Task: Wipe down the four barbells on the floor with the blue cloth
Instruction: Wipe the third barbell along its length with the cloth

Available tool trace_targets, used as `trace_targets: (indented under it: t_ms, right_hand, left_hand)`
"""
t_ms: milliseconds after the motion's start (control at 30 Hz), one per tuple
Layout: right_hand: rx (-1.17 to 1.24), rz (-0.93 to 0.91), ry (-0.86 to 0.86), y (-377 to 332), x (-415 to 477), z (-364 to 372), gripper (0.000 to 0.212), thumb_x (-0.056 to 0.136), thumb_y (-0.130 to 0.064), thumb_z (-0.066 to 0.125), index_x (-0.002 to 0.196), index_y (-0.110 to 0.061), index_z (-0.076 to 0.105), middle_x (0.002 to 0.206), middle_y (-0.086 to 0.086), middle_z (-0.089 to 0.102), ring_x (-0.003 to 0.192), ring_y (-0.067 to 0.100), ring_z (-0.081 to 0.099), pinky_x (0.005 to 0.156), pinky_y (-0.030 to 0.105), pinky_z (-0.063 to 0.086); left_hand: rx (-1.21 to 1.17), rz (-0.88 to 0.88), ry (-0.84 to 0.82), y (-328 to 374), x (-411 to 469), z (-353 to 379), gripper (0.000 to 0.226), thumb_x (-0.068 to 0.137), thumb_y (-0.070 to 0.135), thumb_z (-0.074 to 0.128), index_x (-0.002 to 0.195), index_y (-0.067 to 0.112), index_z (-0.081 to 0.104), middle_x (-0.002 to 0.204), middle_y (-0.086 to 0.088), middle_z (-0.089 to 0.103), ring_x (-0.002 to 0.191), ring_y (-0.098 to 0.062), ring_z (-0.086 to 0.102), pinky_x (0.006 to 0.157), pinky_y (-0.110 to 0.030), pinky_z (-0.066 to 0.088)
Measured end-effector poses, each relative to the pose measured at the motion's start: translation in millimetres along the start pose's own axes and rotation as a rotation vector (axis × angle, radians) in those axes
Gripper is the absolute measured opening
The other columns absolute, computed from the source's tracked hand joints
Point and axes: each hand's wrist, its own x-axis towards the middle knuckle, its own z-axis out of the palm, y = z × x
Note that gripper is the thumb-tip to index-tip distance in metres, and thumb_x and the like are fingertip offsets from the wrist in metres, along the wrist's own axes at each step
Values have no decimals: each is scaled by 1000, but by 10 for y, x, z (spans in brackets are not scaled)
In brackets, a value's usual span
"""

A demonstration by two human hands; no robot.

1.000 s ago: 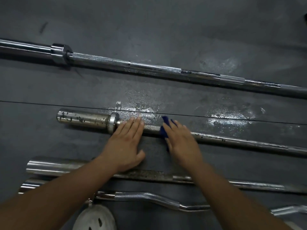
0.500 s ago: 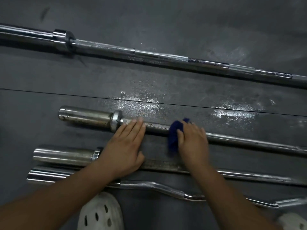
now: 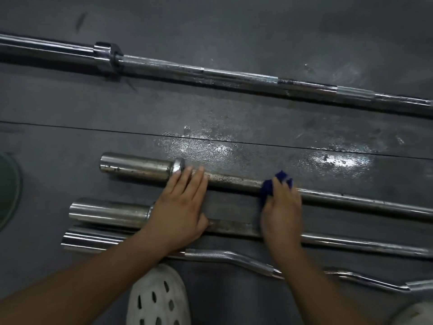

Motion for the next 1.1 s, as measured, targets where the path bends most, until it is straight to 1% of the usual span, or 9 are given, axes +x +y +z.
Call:
trace_targets:
  t_ms: [133, 233, 400, 500, 667, 800, 967, 1033, 1100]
  right_hand:
    - [15, -317, -72, -662, 111, 149, 32, 87, -11, 50, 116, -12, 64, 116, 8, 65, 113, 32, 54, 99, 43, 40]
    - [-62, -475, -152, -526, 257, 57, 32, 83, -12, 52, 112, -12, 64, 113, 11, 66, 110, 32, 57, 100, 43, 41]
    - [-19, -186, -31, -120, 165, 54, 40, 85, -7, 50, 123, -8, 59, 127, 16, 61, 124, 40, 49, 106, 51, 38]
    - [-4, -242, -52, -490, 135, 198, 44, 89, -8, 54, 133, -14, 55, 139, 7, 55, 131, 36, 43, 108, 52, 35]
    - [3, -384, -139, -353, 490, 47, 30, 89, -21, 54, 119, -18, 62, 109, 6, 65, 97, 30, 58, 86, 39, 44]
    - [-127, -231, -54, -416, 274, 84, 40, 89, -37, 51, 122, -17, 61, 114, 10, 62, 111, 32, 53, 100, 47, 39]
    - [-102, -475, -214, -821, 570, 115, 24, 91, -32, 54, 110, -20, 62, 103, 4, 64, 97, 28, 57, 92, 41, 38]
    - [-43, -447, -245, -663, 628, 50, 22, 92, -27, 56, 112, -20, 63, 100, 4, 65, 90, 29, 56, 84, 39, 41]
    - [24, -337, -123, -473, 523, -15, 22, 90, -19, 61, 111, -17, 64, 96, 8, 63, 86, 30, 55, 79, 38, 42]
  left_hand:
    - [-13, 4, -3, -8, 26, -16, 84, 75, 44, 44, 147, 2, 43, 157, -17, 34, 144, -34, 33, 119, -51, 20]
    - [-10, 33, 20, -82, 64, -15, 82, 78, 45, 43, 148, 3, 41, 157, -16, 34, 145, -32, 33, 119, -50, 20]
    - [26, 66, 48, -154, 208, 9, 84, 83, 51, 40, 152, 4, 33, 158, -16, 31, 147, -29, 29, 122, -50, 12]
    - [23, 81, 57, -204, 342, -52, 82, 83, 50, 36, 150, 4, 37, 157, -17, 35, 146, -29, 30, 121, -51, 9]
    - [-22, -20, 131, -486, 355, -137, 72, 78, 40, 44, 146, 17, 42, 159, -10, 33, 147, -33, 27, 119, -56, 19]
    - [8, -45, 132, -627, 390, -44, 67, 79, 43, 64, 139, 21, 47, 150, -11, 40, 133, -34, 40, 114, -53, 24]
    - [11, -31, 152, -657, 531, -53, 67, 72, 42, 75, 134, 26, 53, 140, -11, 51, 117, -35, 52, 105, -50, 33]
    - [-3, -9, 155, -709, 557, -70, 76, 64, 34, 83, 133, 26, 55, 137, -11, 54, 110, -35, 56, 100, -49, 38]
    - [-4, 5, 136, -744, 573, -84, 86, 57, 29, 88, 136, 25, 53, 137, -10, 54, 109, -36, 58, 98, -48, 40]
